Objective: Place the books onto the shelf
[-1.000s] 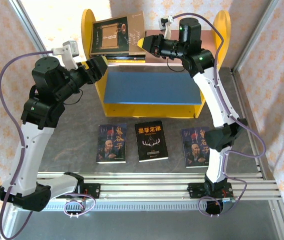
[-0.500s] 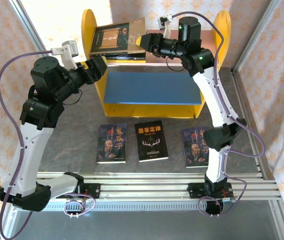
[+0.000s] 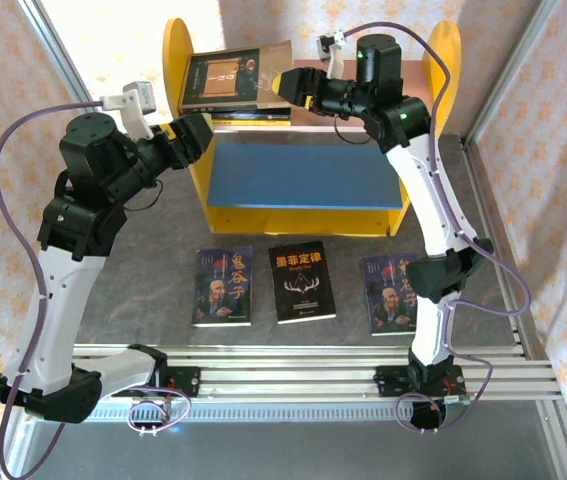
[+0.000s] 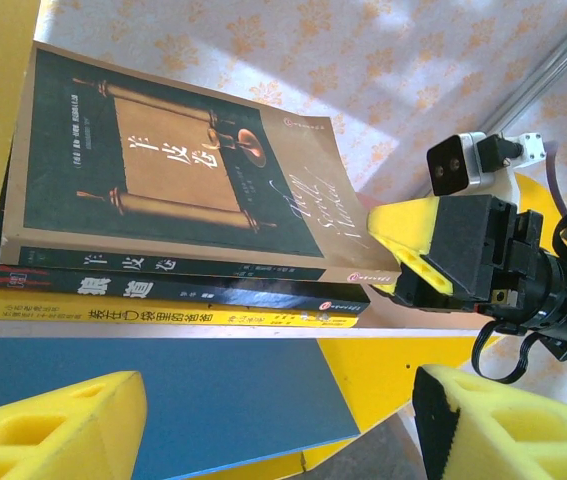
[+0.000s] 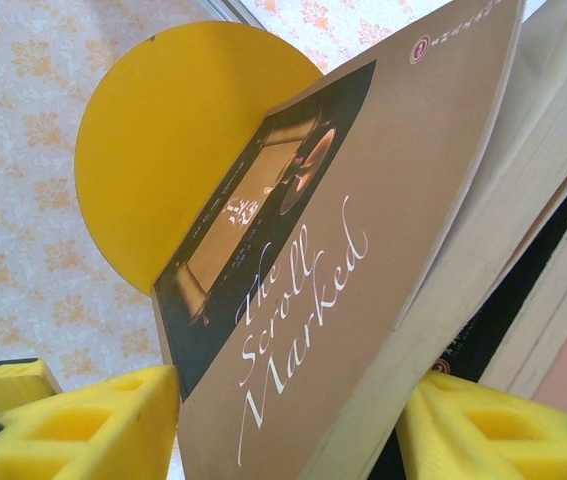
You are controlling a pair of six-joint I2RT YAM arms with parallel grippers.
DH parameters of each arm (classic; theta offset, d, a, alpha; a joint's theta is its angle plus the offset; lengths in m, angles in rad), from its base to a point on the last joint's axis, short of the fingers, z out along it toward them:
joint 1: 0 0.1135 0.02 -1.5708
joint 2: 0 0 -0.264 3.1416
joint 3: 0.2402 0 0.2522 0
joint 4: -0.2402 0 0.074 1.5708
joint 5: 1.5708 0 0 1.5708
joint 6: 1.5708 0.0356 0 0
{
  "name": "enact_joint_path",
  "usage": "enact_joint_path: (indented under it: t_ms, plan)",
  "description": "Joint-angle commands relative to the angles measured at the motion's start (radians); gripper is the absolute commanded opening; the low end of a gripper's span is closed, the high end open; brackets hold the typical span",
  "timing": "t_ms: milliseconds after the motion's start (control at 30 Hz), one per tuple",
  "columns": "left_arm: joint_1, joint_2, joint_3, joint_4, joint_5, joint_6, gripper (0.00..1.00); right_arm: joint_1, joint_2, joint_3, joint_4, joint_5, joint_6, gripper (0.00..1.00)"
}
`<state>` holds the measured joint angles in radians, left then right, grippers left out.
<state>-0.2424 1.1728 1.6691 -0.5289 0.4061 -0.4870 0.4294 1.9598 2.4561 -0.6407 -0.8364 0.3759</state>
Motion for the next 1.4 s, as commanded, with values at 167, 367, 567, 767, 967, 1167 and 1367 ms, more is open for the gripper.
enact_joint_path:
  t_ms: [167, 367, 567, 767, 967, 1167, 1367]
  plan:
    - [-0.008, -0.027, 0.018, -0.007, -0.019, 0.031, 0.7, -0.012, -0.062, -0.039, -0.039, 0.029, -0.043, 0.62]
    - [-0.008, -0.03, 0.015, -0.008, -0.02, 0.03, 0.7, -0.015, -0.083, -0.075, -0.042, 0.038, -0.058, 0.65]
    - [-0.008, -0.039, 0.009, -0.009, -0.024, 0.031, 0.7, -0.018, -0.116, -0.131, -0.018, 0.043, -0.064, 0.65]
    - [-0.007, -0.044, 0.002, -0.008, -0.025, 0.03, 0.7, -0.017, -0.129, -0.16, -0.002, 0.024, -0.072, 0.56]
    - [-0.008, -0.051, -0.001, -0.015, -0.034, 0.035, 0.7, -0.018, -0.143, -0.182, 0.02, 0.001, -0.071, 0.5]
    - [-0.008, -0.058, -0.002, -0.024, -0.044, 0.043, 0.7, -0.018, -0.149, -0.201, 0.046, -0.044, -0.069, 0.47]
    - [-0.008, -0.055, -0.002, -0.021, -0.043, 0.041, 0.7, -0.017, -0.139, -0.198, 0.055, -0.091, -0.064, 0.46]
